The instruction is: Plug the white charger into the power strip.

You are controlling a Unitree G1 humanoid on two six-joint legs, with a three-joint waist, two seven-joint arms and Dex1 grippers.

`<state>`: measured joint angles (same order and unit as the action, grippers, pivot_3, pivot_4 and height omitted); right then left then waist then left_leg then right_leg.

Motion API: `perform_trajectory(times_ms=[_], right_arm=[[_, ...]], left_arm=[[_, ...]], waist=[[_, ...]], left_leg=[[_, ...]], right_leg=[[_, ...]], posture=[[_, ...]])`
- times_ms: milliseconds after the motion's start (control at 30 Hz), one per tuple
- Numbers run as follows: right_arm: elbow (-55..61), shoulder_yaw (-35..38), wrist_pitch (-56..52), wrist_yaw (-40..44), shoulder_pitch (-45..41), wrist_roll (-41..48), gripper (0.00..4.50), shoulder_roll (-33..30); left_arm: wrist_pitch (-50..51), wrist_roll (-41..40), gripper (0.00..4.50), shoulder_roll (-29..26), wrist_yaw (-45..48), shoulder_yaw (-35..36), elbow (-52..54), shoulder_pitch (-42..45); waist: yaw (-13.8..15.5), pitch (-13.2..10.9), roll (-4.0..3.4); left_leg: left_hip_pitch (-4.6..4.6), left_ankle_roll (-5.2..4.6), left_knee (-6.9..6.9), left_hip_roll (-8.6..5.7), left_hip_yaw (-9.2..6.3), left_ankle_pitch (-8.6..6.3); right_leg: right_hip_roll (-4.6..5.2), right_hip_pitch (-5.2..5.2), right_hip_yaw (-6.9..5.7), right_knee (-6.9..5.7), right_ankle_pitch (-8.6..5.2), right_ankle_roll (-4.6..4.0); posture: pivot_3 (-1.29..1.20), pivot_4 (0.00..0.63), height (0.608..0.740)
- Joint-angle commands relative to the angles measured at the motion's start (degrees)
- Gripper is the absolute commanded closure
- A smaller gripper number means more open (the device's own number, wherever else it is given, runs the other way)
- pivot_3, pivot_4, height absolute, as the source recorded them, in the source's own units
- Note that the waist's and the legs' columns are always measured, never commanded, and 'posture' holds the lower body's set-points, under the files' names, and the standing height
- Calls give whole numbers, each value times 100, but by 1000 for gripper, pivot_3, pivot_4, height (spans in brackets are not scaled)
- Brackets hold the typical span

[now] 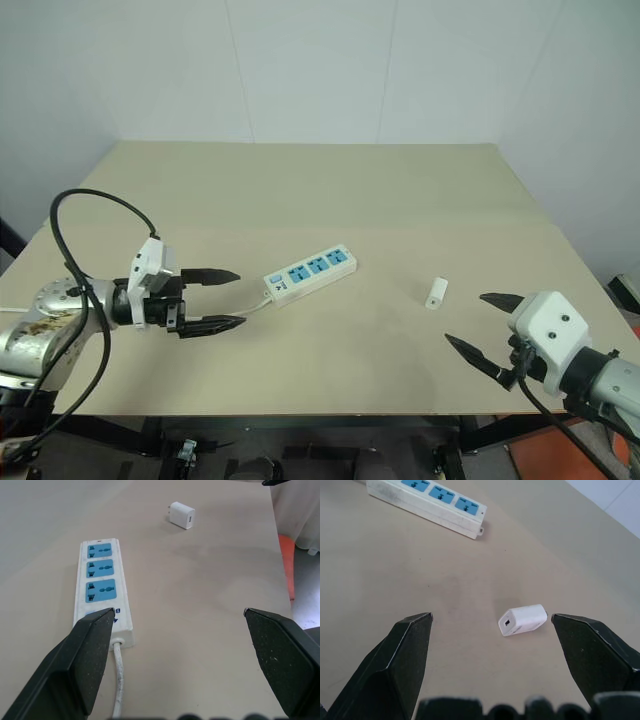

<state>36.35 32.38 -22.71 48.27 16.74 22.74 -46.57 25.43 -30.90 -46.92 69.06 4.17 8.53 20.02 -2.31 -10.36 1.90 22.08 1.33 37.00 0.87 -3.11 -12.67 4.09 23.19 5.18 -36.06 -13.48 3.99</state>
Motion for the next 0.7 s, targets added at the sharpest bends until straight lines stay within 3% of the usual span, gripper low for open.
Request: perform_trajectory(times_ms=[33, 267, 700], right_arm=[[135, 118, 54, -43, -44, 17, 19, -42], [145, 102, 34, 21, -16, 68, 19, -56], [219, 127, -1, 60, 66, 131, 19, -57]], left_arm=[[-39, -82, 0, -104, 38, 191, 137, 4], [-346, 59, 0, -70, 189, 183, -199, -79], [-1819, 498, 0, 222, 785, 107, -1662, -279]], waist=[[1, 0, 0], [1, 0, 0], [5, 1, 0]], left_leg=[[0, 0, 0, 0, 0, 0], [0, 0, 0, 0, 0, 0], [0, 0, 0, 0, 0, 0]], right_leg=[[0, 0, 0, 0, 0, 0], [0, 0, 0, 0, 0, 0], [1, -1, -1, 0, 1, -1]], posture=[[0, 150, 740], [0, 150, 740], [0, 150, 740]])
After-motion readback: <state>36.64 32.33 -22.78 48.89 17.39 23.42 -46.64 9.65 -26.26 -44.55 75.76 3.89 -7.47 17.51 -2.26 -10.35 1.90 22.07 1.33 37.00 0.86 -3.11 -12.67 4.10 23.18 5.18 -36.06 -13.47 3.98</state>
